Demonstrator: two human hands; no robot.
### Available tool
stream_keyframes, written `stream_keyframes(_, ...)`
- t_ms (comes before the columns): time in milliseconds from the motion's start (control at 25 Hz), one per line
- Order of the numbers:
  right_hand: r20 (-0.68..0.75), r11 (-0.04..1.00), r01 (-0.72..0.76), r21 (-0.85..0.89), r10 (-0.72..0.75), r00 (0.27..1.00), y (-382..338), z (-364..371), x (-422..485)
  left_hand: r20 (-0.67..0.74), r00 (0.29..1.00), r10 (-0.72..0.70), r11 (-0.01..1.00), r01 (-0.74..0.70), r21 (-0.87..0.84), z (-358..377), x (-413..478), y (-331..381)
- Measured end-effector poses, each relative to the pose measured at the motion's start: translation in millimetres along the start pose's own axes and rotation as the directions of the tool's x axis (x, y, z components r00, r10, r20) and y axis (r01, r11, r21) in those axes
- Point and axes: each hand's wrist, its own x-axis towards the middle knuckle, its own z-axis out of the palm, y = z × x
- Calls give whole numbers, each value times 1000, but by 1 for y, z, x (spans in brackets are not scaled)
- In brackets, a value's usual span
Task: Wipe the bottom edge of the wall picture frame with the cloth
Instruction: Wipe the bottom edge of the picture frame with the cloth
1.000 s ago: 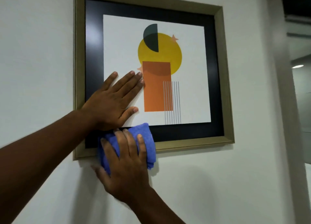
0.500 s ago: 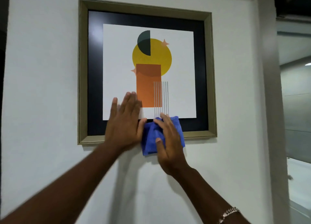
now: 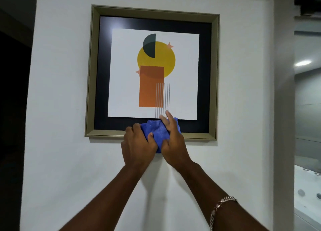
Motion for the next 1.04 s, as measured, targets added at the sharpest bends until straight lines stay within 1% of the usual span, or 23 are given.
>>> stream_keyframes(40, -28, 993, 58, -100, -61, 998, 1, -1, -4, -2, 999, -42, 998, 42, -43, 1, -4, 2)
stream_keyframes(80, -77, 949, 125, -290, -153, 985, 5, -3, -9, -4, 997, -72, 994, 71, -82, 1, -6, 4)
stream_keyframes(120, -112, 860, 169, -481, -252, 961, 11, -4, -15, -4, 996, -89, 989, 88, -120, 2, -7, 5)
stream_keyframes(160, -161, 780, 146, -609, -301, 940, 18, -5, -21, -7, 995, -100, 983, 98, -154, 4, -8, 5)
stream_keyframes(200, -233, 755, 66, -653, -282, 931, 23, -7, -26, -22, 994, -112, 975, 105, -194, 6, -8, 6)
stream_keyframes(240, -299, 772, -10, -636, -234, 925, 25, -8, -30, -42, 991, -128, 964, 114, -242, 8, -9, 6)
stream_keyframes(280, -329, 802, -50, -596, -187, 926, 26, -9, -31, -64, 986, -151, 947, 126, -296, 10, -10, 7)
stream_keyframes(320, -320, 835, -49, -548, -156, 934, 27, -9, -31, -82, 979, -186, 925, 146, -352, 13, -11, 8)
stream_keyframes(440, -290, 904, 14, -427, -152, 945, 22, -13, -30, -91, 950, -300, 842, 219, -493, 19, -12, 13)
stream_keyframes(520, -314, 936, 24, -351, -142, 939, 22, -20, -35, -93, 948, -304, 820, 210, -533, 24, -18, 15)
stream_keyframes(640, -336, 952, 30, -304, -137, 932, 29, -29, -54, -126, 969, -212, 828, 109, -551, 35, -45, 15)
stream_keyframes(800, -315, 951, -9, -309, -93, 945, 56, -44, -101, -107, 980, -168, 841, 86, -535, 68, -106, 8)
stream_keyframes(920, -278, 946, -91, -310, 1, 960, 84, -57, -155, -40, 989, -142, 845, 100, -526, 92, -158, -3)
stream_keyframes(1040, -236, 916, -252, -313, 182, 955, 121, -67, -229, 118, 983, -142, 868, 181, -462, 122, -226, -26)
